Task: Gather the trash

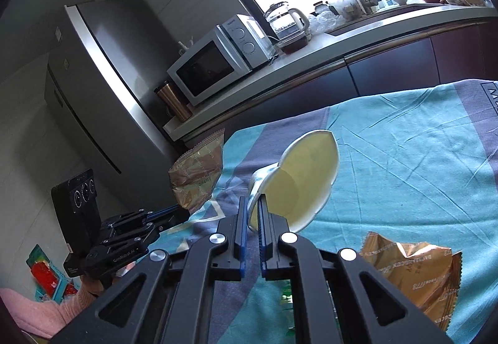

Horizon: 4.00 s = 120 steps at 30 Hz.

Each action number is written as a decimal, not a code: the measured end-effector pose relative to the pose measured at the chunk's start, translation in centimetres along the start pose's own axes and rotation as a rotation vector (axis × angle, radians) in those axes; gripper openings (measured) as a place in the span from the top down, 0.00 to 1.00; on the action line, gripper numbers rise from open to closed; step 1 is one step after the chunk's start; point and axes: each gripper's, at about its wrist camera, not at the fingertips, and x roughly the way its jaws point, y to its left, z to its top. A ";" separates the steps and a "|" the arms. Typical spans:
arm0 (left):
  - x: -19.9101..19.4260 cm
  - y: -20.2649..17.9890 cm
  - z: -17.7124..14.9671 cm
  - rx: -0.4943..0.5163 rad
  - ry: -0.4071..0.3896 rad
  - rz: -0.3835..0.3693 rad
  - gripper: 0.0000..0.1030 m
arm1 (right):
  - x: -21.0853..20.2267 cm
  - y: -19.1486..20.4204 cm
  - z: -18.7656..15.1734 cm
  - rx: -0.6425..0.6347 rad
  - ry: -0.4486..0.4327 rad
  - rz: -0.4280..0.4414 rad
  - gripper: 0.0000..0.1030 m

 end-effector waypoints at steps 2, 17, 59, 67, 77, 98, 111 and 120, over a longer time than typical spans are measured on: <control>-0.8 0.9 -0.5 -0.024 -0.002 0.005 0.89 | 0.5 0.7 -0.1 -0.007 0.010 0.014 0.95; -6.0 6.5 -3.1 -0.144 -0.025 0.090 0.89 | 4.8 6.2 -0.8 -0.070 0.081 0.126 0.95; -12.5 13.7 -8.1 -0.283 -0.033 0.252 0.89 | 14.6 15.9 -2.5 -0.180 0.251 0.324 0.95; -13.3 14.8 -8.8 -0.309 -0.037 0.281 0.89 | 15.6 17.0 -3.0 -0.188 0.279 0.351 0.95; -14.0 16.0 -9.7 -0.327 -0.034 0.317 0.89 | 16.6 18.3 -3.3 -0.198 0.305 0.377 0.95; -15.2 18.8 -11.4 -0.379 -0.027 0.386 0.89 | 19.1 20.6 -3.2 -0.220 0.361 0.421 0.95; -14.7 20.4 -12.5 -0.406 -0.001 0.408 0.89 | 20.2 21.5 -4.0 -0.217 0.410 0.417 0.95; -14.1 21.3 -12.9 -0.423 0.013 0.428 0.89 | 20.8 22.5 -4.3 -0.230 0.433 0.411 0.95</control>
